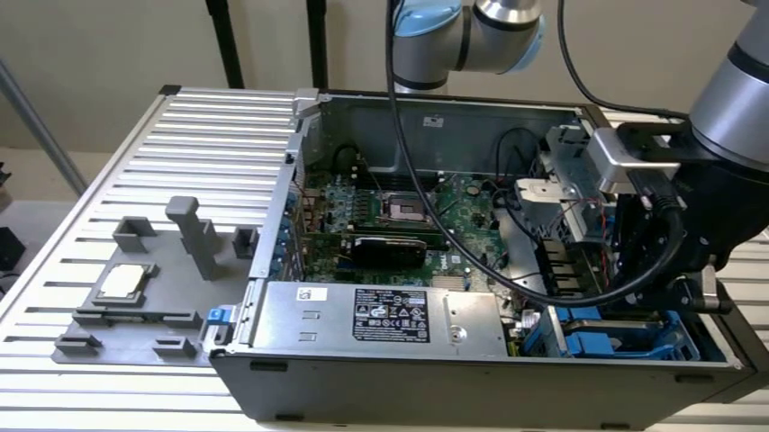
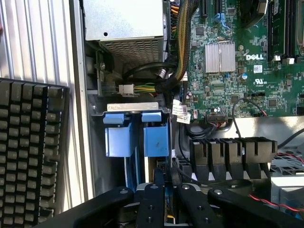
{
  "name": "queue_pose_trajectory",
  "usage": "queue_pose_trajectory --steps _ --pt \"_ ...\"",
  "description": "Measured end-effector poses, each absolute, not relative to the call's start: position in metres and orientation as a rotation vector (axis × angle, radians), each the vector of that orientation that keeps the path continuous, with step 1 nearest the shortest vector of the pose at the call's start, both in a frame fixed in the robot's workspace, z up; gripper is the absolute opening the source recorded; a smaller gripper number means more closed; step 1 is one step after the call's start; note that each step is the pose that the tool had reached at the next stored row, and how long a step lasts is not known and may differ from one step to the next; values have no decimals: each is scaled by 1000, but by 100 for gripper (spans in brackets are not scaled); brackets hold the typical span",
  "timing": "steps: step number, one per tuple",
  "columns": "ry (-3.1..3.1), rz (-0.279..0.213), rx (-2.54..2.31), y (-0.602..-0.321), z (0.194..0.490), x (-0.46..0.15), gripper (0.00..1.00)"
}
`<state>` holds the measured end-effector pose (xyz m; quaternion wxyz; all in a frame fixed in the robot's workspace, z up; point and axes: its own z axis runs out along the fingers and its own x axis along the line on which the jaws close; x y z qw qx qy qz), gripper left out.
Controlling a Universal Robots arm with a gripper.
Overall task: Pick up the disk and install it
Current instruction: 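Insert the second disk wire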
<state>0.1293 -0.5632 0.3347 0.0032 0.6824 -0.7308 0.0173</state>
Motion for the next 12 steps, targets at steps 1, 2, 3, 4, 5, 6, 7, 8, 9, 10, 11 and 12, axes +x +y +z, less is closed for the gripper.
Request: queue_pose_trajectory --steps 1,2,3,4,5,6,7,8,9,10,11,12 --pt "-2292 53 2140 -563 335 129 16" --pt "-2292 52 2141 -563 334 129 18" --pt "-2292 51 2141 -563 335 129 24" --pt "-2291 53 2140 -564 337 129 24" --pt "-2291 53 2141 -564 340 129 31" --pt "-2292 52 2141 -564 341 129 31" --pt "-2291 52 2141 -564 343 128 31" --pt "-2290 51 2142 -564 343 126 31" --pt "-2289 51 2142 -564 344 124 31" --pt "-2288 50 2143 -564 345 121 31" --pt "-2287 50 2143 -564 345 119 31" --pt "-2286 50 2144 -564 345 117 31"
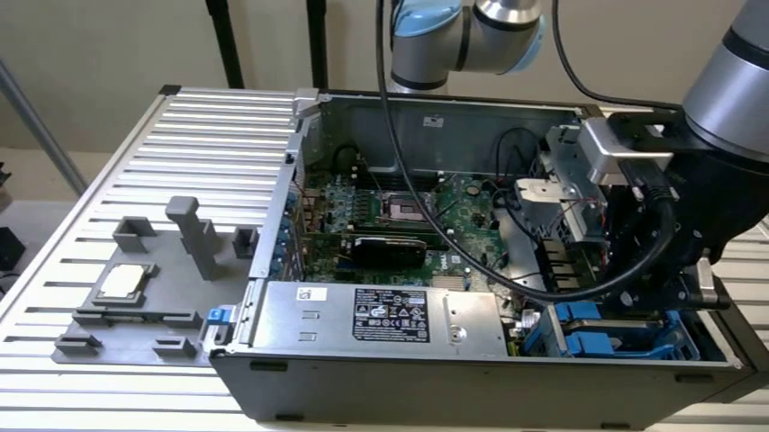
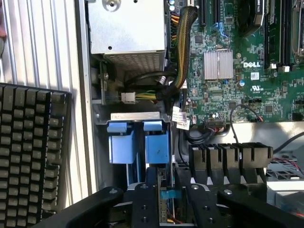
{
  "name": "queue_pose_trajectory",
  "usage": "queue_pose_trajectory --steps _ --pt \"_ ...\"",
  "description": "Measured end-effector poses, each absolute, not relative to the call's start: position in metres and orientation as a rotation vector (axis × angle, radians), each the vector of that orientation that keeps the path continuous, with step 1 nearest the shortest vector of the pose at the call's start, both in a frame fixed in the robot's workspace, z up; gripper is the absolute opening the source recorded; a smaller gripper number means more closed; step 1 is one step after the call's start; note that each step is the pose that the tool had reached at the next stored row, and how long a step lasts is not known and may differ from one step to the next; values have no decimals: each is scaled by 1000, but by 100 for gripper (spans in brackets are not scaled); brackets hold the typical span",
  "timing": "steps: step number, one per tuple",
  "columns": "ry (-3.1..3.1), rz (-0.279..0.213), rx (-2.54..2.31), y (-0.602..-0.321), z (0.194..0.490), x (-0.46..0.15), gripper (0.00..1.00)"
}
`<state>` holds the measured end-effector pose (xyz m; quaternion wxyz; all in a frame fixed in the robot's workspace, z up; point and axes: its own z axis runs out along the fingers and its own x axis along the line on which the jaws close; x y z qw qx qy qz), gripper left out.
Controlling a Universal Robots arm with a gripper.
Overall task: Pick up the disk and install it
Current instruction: 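Insert the second disk wire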
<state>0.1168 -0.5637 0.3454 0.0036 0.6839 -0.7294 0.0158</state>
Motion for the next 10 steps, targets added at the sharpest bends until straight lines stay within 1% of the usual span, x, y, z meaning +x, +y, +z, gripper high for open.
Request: queue_pose_trajectory --steps 3,5,7,8,9,10 --pt "-2286 49 2144 -564 346 109 31" --pt "-2287 47 2145 -564 346 109 29" --pt "-2288 46 2146 -564 346 109 16" --pt "-2288 45 2146 -564 346 109 16" --pt "-2288 44 2146 -564 346 109 11" --pt "-2289 43 2147 -564 346 109 11"
